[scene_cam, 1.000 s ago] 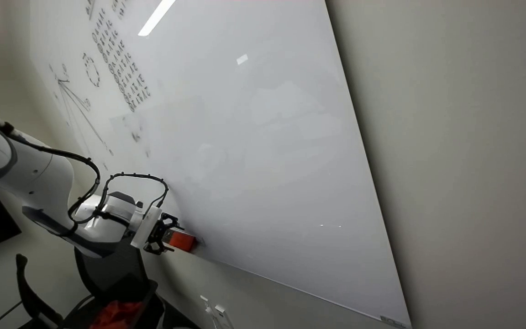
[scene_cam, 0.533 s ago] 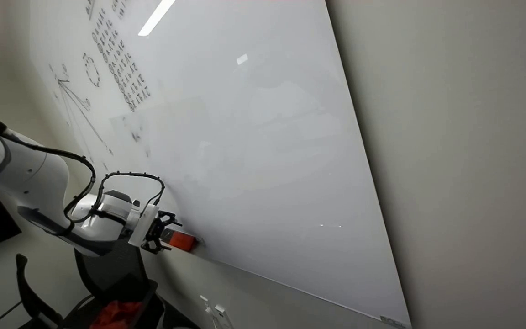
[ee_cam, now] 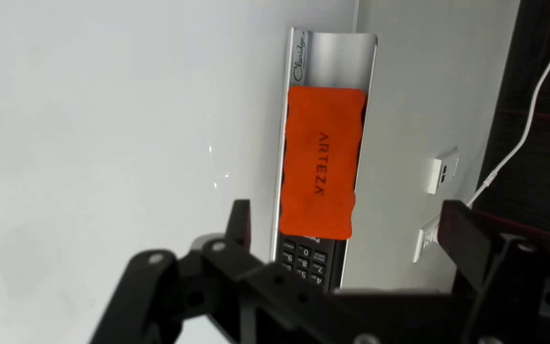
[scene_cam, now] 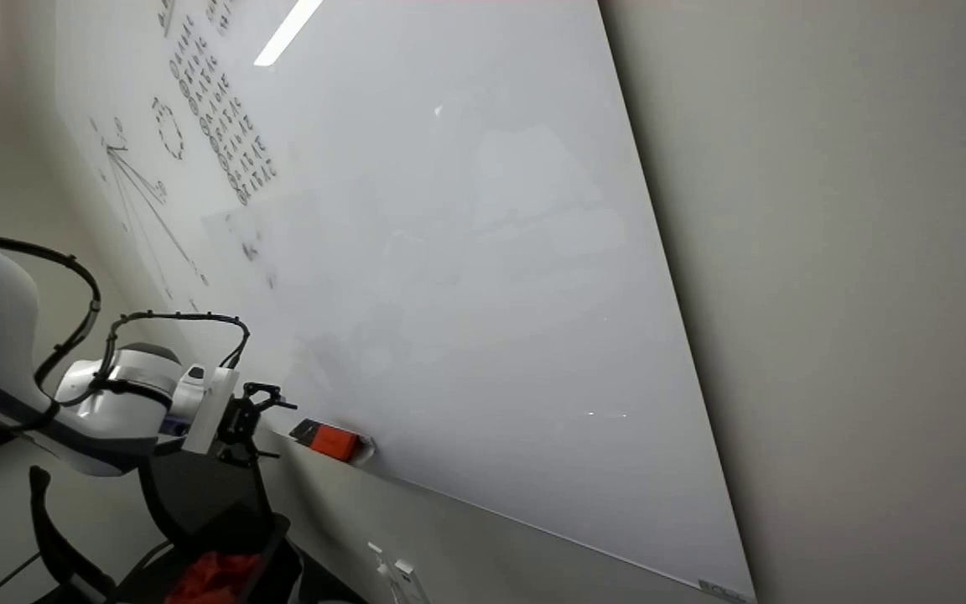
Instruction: Use the whiteboard eraser to erase the scribble on the whiteboard
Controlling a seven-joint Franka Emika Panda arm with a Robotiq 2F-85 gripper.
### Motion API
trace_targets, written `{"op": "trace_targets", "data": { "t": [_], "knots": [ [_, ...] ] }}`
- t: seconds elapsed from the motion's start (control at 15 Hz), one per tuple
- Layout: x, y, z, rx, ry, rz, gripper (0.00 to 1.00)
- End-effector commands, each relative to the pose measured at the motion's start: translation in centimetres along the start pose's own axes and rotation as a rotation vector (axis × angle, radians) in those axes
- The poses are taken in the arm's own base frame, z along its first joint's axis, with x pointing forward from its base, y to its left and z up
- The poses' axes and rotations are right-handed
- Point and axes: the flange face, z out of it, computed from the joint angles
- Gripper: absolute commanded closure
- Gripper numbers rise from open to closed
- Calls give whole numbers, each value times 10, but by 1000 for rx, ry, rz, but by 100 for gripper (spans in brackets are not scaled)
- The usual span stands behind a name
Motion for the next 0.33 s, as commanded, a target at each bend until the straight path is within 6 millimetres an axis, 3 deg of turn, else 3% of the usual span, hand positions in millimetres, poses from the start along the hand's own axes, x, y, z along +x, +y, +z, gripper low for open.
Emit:
{"op": "trace_targets", "data": {
  "t": [0.0, 0.27],
  "knots": [
    [-33, -16, -57, -67, -3, -13, 0],
    [-51, -20, -93, -118, 35, -6, 0]
  ]
}}
